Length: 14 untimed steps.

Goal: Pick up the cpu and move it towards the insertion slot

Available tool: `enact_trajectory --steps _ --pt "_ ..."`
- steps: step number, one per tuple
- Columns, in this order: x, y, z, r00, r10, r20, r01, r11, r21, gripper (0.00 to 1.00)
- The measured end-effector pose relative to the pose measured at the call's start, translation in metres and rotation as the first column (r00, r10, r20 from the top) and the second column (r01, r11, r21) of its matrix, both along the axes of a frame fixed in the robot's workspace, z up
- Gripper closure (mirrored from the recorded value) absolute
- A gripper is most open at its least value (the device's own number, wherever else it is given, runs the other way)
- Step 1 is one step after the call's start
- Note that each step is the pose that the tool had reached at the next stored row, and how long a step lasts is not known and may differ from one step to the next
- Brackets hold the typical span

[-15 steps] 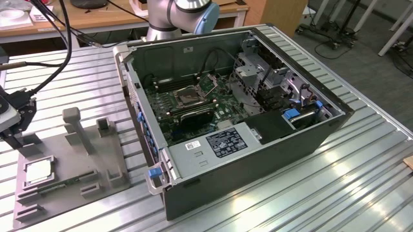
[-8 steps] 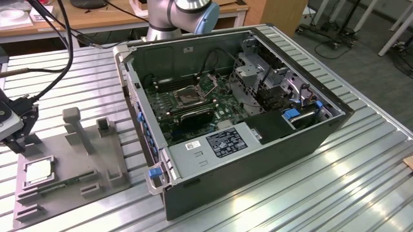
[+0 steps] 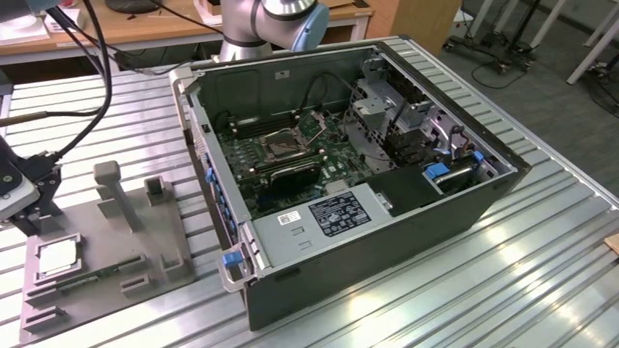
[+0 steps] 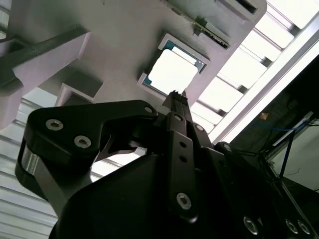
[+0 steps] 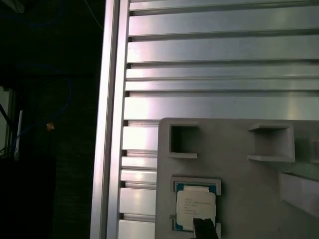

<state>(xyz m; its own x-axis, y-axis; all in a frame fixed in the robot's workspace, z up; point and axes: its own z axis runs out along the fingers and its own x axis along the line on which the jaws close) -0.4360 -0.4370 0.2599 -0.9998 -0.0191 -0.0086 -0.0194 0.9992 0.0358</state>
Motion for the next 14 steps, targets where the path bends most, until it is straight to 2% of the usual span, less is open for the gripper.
enact_trajectory --steps 9,14 --pt "0.0 -0.002 -0.0132 1.0 0.0 -0.0001 0.0 1.0 -0.0001 0.9" --pt "-0.0001 -0.0022 -0.0182 1.0 0.0 -0.0001 0.0 1.0 -0.0002 0.9"
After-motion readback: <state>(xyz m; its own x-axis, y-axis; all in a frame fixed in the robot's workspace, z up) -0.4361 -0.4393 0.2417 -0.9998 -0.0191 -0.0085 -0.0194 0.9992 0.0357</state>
